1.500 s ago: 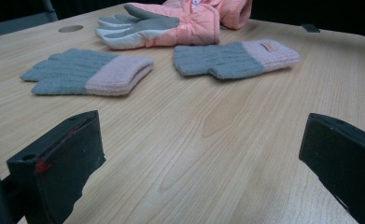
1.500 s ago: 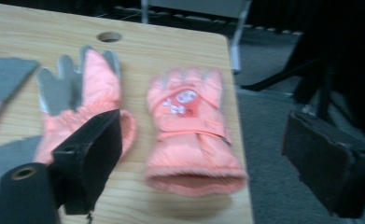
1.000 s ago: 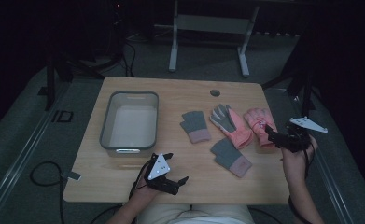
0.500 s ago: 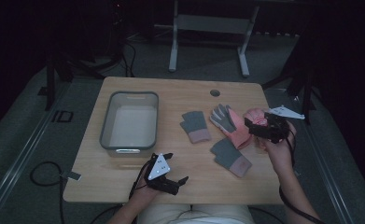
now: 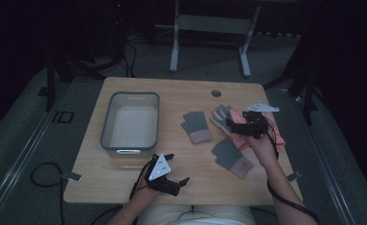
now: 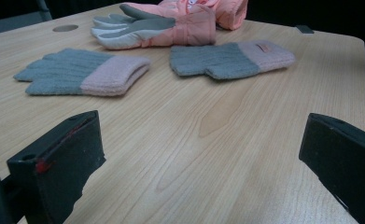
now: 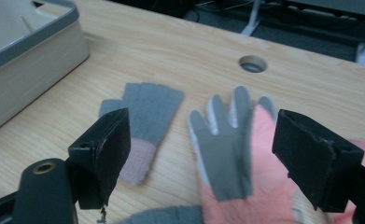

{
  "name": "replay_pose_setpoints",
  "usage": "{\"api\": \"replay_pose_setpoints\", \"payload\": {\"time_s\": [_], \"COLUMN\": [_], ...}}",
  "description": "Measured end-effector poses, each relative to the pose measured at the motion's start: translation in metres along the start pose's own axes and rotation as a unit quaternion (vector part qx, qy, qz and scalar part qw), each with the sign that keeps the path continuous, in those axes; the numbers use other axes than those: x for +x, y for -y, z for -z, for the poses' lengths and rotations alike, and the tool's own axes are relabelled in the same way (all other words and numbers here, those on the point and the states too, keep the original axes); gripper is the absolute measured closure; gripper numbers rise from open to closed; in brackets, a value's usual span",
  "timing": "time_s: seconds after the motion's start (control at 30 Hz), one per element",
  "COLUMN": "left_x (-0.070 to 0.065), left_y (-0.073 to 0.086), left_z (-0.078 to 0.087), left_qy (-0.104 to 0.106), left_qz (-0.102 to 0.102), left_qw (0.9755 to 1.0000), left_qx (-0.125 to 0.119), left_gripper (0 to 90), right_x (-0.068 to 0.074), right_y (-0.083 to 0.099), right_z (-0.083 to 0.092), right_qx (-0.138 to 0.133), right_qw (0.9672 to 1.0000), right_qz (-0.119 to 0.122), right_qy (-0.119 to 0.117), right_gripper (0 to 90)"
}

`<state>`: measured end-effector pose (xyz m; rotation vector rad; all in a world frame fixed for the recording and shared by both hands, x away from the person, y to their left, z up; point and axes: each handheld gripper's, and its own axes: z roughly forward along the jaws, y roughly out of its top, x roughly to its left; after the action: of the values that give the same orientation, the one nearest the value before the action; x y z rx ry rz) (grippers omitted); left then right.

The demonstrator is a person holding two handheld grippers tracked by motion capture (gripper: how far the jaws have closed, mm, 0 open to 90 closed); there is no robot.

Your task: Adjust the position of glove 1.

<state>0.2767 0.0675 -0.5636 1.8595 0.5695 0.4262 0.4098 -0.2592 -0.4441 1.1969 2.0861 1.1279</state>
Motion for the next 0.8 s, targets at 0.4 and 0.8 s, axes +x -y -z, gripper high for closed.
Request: {"api": "replay_pose_setpoints", "payload": {"time_s": [0.4, 0.8], "left_x": [0.000, -0.001], "left_y": [0.000, 0.000], "left_z": [0.000, 0.000], "left_qy": [0.001, 0.000], "left_qz": [0.000, -0.004], "left_qw": [1.0000, 1.0000], "left_qx": [-0.001, -0.002], "left_gripper": [0.0, 0.0], "right_x": [0.025, 0.045], "right_y": [-0.001, -0.004], "right_z": [-0.042, -0.080], "right_qx": [0.031, 0.049], "right_qw": [0.9989, 0.9959], "right_qz": [0.015, 0.046], "right_qy": [-0.032, -0.060], "right_gripper": [26.0, 42.8]}}
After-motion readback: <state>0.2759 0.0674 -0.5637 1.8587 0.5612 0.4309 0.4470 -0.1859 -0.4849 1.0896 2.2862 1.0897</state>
